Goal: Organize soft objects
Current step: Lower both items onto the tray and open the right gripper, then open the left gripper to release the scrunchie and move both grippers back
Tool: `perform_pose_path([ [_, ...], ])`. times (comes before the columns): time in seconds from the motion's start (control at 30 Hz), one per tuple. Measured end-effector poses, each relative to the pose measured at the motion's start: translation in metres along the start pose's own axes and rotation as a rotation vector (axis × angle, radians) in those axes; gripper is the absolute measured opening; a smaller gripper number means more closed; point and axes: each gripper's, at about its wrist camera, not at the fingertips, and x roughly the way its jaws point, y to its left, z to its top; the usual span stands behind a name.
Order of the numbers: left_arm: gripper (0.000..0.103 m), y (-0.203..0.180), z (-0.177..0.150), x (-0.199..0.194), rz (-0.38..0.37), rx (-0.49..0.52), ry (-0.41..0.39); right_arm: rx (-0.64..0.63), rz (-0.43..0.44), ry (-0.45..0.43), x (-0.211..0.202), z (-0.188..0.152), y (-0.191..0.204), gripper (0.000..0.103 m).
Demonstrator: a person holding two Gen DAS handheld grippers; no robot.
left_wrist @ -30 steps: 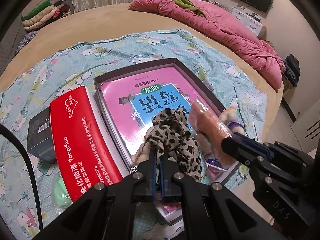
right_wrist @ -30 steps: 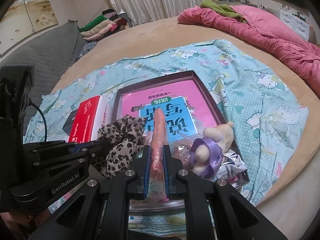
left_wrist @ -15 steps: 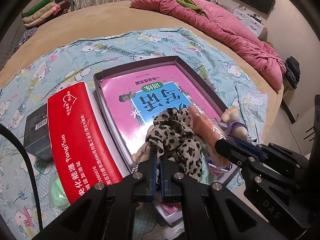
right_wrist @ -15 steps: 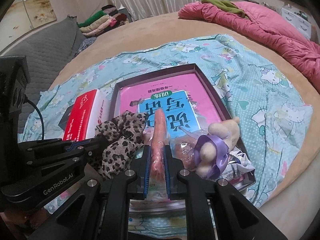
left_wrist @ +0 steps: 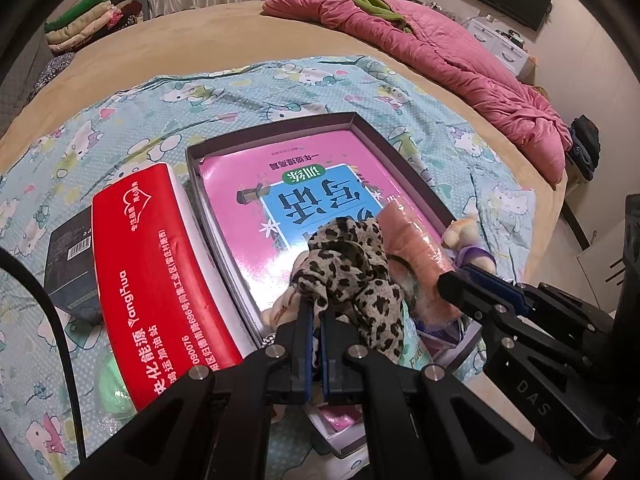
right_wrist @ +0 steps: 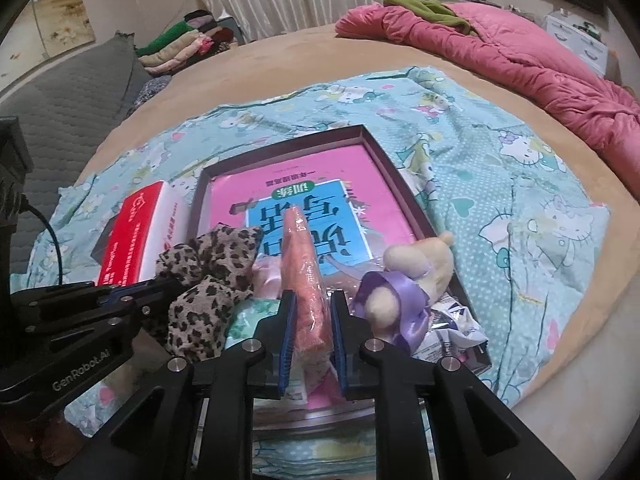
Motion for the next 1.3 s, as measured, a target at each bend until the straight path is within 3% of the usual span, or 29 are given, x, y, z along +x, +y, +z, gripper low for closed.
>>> perform_pose_path([
  [0.17,0.003,0.000,0.000,0.002,0.001,-0.007,0.005,0.005,-0.007,0.003,0.001,-0.001,-0.002,0.031],
  [0.57,0.003,0.004,0.004,0.009,0.003,-0.032,0.018,0.006,-0.021,-0.003,-0.004,0.000,-0.005,0.034],
  [0.7,0.003,0.005,0.006,0.009,0.002,-0.040,0.015,0.020,-0.019,-0.008,-0.008,0.001,-0.008,0.042],
  [0.9,0.003,0.005,0.006,0.008,-0.002,-0.036,0.014,0.019,-0.029,-0.013,-0.011,0.001,-0.008,0.044],
  [1.3,0.009,0.005,0.007,0.003,-0.015,-0.046,0.006,0.032,-0.043,-0.022,-0.018,0.002,-0.011,0.049],
])
